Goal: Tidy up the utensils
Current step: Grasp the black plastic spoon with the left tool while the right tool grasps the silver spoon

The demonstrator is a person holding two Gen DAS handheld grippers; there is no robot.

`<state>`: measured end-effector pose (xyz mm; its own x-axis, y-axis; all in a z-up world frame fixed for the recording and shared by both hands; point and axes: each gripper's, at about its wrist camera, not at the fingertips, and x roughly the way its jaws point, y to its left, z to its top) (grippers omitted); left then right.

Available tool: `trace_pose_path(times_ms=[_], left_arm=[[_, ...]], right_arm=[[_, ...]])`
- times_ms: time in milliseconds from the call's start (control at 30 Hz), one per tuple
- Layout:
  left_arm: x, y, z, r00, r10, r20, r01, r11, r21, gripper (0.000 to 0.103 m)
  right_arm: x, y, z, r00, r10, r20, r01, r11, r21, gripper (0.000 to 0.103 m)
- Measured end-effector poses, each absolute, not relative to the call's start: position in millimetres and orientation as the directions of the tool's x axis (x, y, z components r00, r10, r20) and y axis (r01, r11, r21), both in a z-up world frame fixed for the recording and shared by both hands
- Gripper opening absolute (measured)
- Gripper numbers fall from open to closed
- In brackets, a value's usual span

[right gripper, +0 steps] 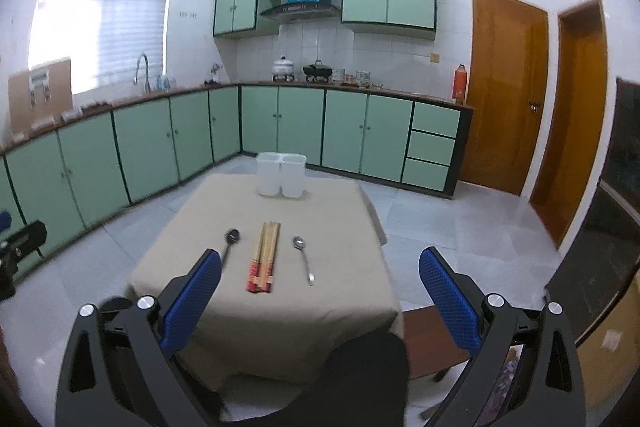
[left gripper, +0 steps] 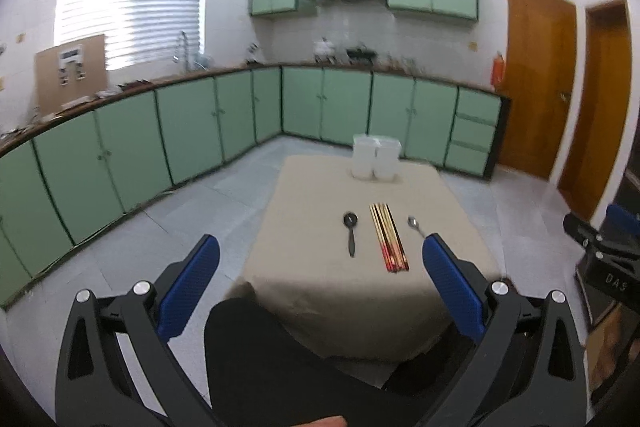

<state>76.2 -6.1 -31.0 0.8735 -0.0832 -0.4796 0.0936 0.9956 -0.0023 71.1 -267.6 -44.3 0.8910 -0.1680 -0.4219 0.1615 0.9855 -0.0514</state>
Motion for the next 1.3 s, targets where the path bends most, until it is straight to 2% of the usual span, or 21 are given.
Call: trace_pose_path(times_ms=[167,300,367,500,533,600,667,767,833,1033,1133,1200,1300], left_arm=[[136.9,-20.1,-60.4,0.811,-0.110,-0.575,0.147,0.989,0.017,0.098],[181.3,-32.3,-88.3,0.764,-0.105,-0.637,0.166,0.986,0.035,0.098],[199.0,-33.2,-102.5,0.735,-0.135,-0.665,0.184,0.983,0.004,0.098],[227.1,-34.0,-129.5,0.714,-0.167,-0.680,0.179,0.982,-0.054,0.098],[236.0,-34.0,-139.2,0.726,-0.143,-0.673,0.150,0.988,-0.047,0.098],[254.1,-36.5,-154.5,0.711,-0.127,-0.692,0.132,0.990,-0.046,0.098],[276.4,-41.2,-173.8,0.647,-0.147,-0.748,0.148,0.987,-0.066,0.098],[308.8,-49.8,-201.6,0.578,-0.166,-0.799,0.175,0.981,-0.078,0.098],[325.7,-55.4,-215.3,0.561,-0.159,-0.812,0.181,0.981,-0.068,0.098],[373.4,-64.5,-249.3,0.534,-0.131,-0.835,0.163,0.985,-0.051,0.098],[389.5,-67.8,-265.8,0.498,-0.138,-0.856,0.165,0.984,-0.063,0.085],[401.5,-71.6,-277.6,0.481,-0.138,-0.866,0.170,0.984,-0.062,0.069],[407.5,-73.7,-291.8,0.462,-0.139,-0.876,0.172,0.983,-0.066,0.067]], right_arm=[[120.2,-291.7,-74.1,0.854,-0.110,-0.509,0.130,0.991,0.005,0.097],[164.0,-309.1,-103.9,0.805,-0.050,-0.591,0.107,0.992,0.062,0.087],[184.4,-311.7,-119.4,0.782,-0.024,-0.623,0.090,0.993,0.075,0.079],[226.3,-311.2,-157.8,0.718,0.031,-0.695,0.039,0.996,0.084,0.044],[232.4,-311.2,-165.1,0.709,0.050,-0.703,0.023,0.995,0.094,0.041],[246.3,-311.4,-182.7,0.692,0.079,-0.717,0.001,0.994,0.111,0.041],[263.1,-311.2,-201.9,0.670,0.094,-0.736,-0.014,0.993,0.114,0.041],[286.8,-316.5,-227.8,0.631,0.119,-0.767,-0.010,0.989,0.145,0.036],[304.0,-319.6,-242.4,0.606,0.134,-0.784,-0.004,0.986,0.165,0.030],[343.7,-322.9,-275.0,0.563,0.150,-0.813,-0.001,0.984,0.181,0.029],[352.4,-323.1,-283.3,0.557,0.125,-0.821,0.003,0.988,0.153,0.029],[356.0,-324.5,-288.4,0.549,0.123,-0.827,0.004,0.989,0.149,0.029],[361.4,-327.0,-296.5,0.537,0.126,-0.834,0.003,0.989,0.150,0.028]])
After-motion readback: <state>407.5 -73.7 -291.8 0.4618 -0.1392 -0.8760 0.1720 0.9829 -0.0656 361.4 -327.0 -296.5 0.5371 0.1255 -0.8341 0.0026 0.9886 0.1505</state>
